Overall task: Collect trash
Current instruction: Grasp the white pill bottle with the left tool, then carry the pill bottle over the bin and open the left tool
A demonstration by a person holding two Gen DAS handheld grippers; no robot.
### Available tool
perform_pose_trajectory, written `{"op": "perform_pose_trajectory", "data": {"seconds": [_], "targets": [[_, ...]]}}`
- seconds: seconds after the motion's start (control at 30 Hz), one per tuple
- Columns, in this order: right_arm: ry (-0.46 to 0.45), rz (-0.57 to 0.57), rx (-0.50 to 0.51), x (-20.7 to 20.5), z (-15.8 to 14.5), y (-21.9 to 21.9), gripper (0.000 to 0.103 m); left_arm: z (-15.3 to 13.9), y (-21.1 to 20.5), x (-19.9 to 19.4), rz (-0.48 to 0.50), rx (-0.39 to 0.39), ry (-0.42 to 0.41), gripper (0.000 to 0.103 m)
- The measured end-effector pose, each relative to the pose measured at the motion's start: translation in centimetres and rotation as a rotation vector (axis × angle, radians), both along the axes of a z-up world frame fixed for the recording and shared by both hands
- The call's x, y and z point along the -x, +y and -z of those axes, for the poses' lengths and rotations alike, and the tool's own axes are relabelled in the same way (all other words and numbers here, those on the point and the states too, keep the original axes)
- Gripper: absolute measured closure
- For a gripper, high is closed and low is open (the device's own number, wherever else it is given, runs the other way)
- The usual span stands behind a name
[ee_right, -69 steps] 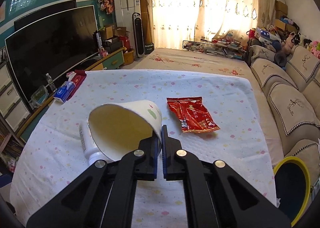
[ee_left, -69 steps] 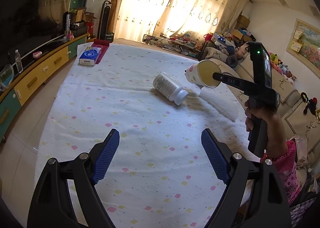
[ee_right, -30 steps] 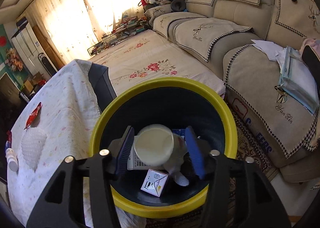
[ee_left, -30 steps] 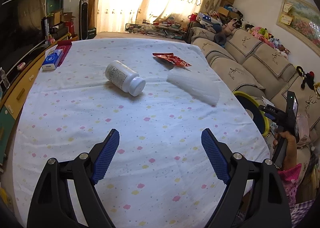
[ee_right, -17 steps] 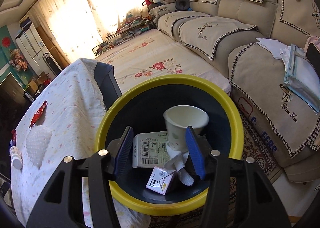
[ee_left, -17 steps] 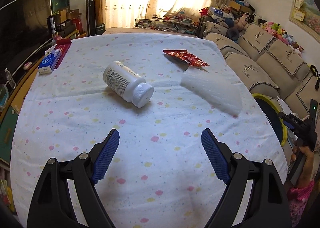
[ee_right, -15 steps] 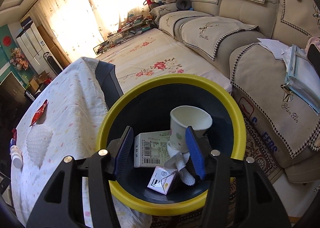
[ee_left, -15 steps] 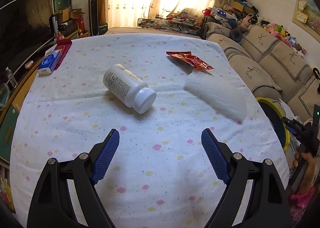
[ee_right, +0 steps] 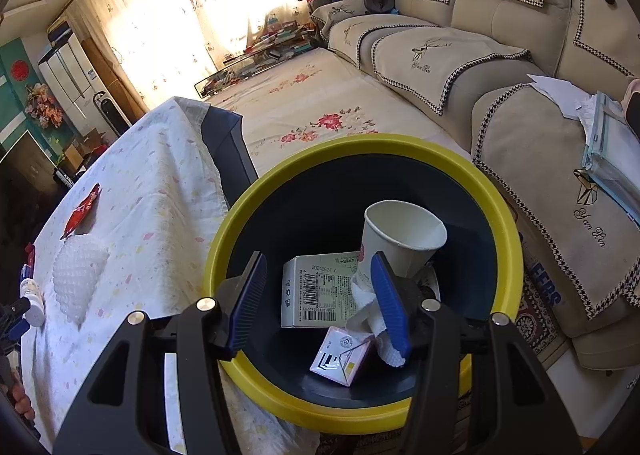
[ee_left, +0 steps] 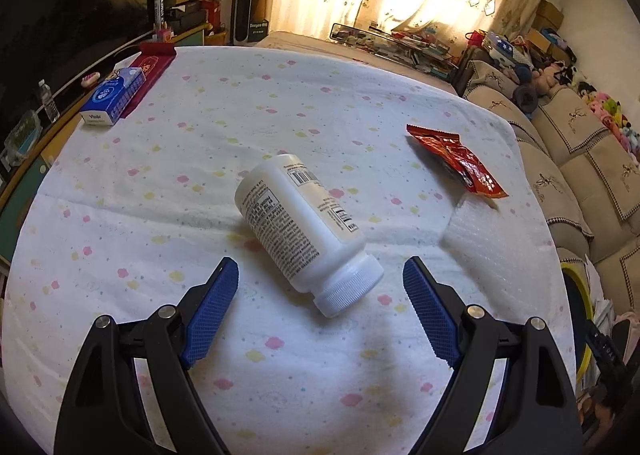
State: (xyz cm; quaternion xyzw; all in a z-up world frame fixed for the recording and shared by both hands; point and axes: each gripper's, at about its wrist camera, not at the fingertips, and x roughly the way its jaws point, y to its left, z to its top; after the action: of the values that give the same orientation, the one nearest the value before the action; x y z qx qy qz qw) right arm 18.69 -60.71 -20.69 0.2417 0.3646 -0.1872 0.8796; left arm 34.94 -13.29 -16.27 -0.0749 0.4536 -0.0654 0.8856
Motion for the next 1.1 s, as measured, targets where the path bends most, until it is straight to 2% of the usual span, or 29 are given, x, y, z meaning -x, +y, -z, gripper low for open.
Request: {"op": "perform_pose_trajectory", "data": {"seconds": [0.23, 0.47, 0.5, 0.53, 0.63, 0.87, 1.1], "targets": [[0.005, -0.002, -0.007, -0.2, 0.3, -0.1, 0.051, 0.7, 0.5, -2.7, -0.044, -0.033, 0.038, 0.02], [0.009, -0.001, -0.017, -0.3, 0.7, -0.2, 0.051, 1.3, 0.6, -3.8, -0.037, -0.047, 0.057, 0.021], [0.01, -0.002, -0.018, -0.3, 0.8, -0.2, 0.051, 1.3, 0.5, -3.9, -0.031, -0.048, 0.057, 0.025], [0.01, -0.004, -0.019, -0.3, 0.8, -0.2, 0.051, 1.4, 0.5, -4.0, -0.025, -0.048, 0.059, 0.034], [0.009, -0.008, -0.019, -0.3, 0.8, -0.1, 0.051, 1.4, 0.2, -4.0, -0.01, -0.067, 0.059, 0.048], [0.008, -0.01, -0.02, -0.4, 0.8, 0.0, 0.051, 1.2, -0.8, -3.0, 0.065, -0.106, 0.022, 0.05], [-0.001, -0.017, -0.016, -0.2, 0.4, 0.2, 0.051, -0.7, -1.8, 0.6, 0.147, -0.101, -0.031, 0.05]]}}
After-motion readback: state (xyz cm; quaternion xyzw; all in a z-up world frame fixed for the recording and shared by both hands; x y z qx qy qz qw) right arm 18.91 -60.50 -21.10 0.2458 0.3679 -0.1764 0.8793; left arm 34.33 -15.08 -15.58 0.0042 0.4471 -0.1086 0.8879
